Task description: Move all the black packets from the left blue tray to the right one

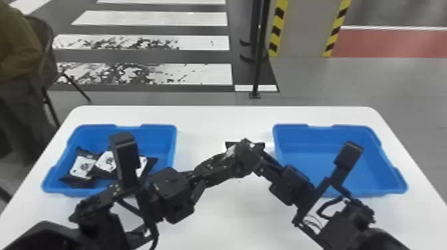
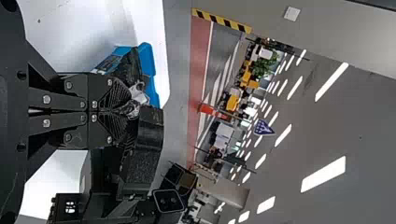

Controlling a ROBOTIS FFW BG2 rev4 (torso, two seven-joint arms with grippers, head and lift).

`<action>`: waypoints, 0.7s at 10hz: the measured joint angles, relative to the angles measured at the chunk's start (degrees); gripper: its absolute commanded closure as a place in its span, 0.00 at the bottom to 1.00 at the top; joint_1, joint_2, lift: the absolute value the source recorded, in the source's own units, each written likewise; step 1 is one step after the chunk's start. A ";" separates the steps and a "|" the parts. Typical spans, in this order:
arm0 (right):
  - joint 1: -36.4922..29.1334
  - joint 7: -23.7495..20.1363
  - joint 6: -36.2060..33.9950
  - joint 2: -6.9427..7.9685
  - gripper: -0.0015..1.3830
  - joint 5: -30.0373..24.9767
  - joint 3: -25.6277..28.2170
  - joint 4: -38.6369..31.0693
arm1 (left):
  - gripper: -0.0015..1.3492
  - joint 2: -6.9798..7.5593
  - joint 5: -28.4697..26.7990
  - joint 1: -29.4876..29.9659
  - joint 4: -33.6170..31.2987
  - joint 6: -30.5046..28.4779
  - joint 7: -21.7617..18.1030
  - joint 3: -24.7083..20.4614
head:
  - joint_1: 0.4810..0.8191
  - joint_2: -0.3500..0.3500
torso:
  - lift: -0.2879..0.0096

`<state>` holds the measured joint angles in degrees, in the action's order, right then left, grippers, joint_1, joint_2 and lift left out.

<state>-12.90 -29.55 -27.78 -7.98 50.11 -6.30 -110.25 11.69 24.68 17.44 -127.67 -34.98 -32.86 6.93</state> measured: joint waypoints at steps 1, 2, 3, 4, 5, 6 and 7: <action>0.05 -0.04 0.06 -0.02 0.93 0.11 -0.19 0.06 | 0.89 0.00 0.01 0.09 0.04 -0.11 -0.01 -0.11 | 0.63 0.50 | 0.50; -0.13 -0.06 0.20 -0.02 0.93 0.15 -0.27 0.08 | 0.89 0.00 0.03 0.20 0.05 -0.09 -0.02 -0.24 | 0.63 0.50 | 0.50; -0.34 -0.07 0.42 -0.02 0.93 0.24 -0.31 0.12 | 0.89 0.00 0.05 0.26 0.05 -0.05 -0.01 -0.27 | 0.63 0.50 | 0.50; -0.53 -0.27 0.48 0.01 0.93 0.28 -0.32 0.26 | 0.89 0.00 0.11 0.28 0.06 0.09 0.00 -0.29 | 0.63 0.50 | 0.50; -0.72 -0.53 0.51 0.05 0.93 0.32 -0.38 0.36 | 0.87 -0.03 0.18 0.28 0.07 0.47 0.02 -0.36 | 0.63 0.50 | 0.50; -0.84 -0.68 0.51 0.08 0.93 0.44 -0.42 0.55 | 0.69 -0.11 0.24 0.38 0.07 0.87 0.20 -0.59 | 0.63 0.51 | 0.50; -0.87 -0.70 0.51 0.12 0.93 0.75 -0.45 0.82 | 0.35 -0.20 0.79 0.60 0.17 0.94 0.64 -0.90 | 0.63 0.51 | 0.50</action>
<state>-13.77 -30.24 -27.27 -7.86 50.86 -6.74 -109.44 11.49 25.47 18.04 -127.50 -34.05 -32.22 6.02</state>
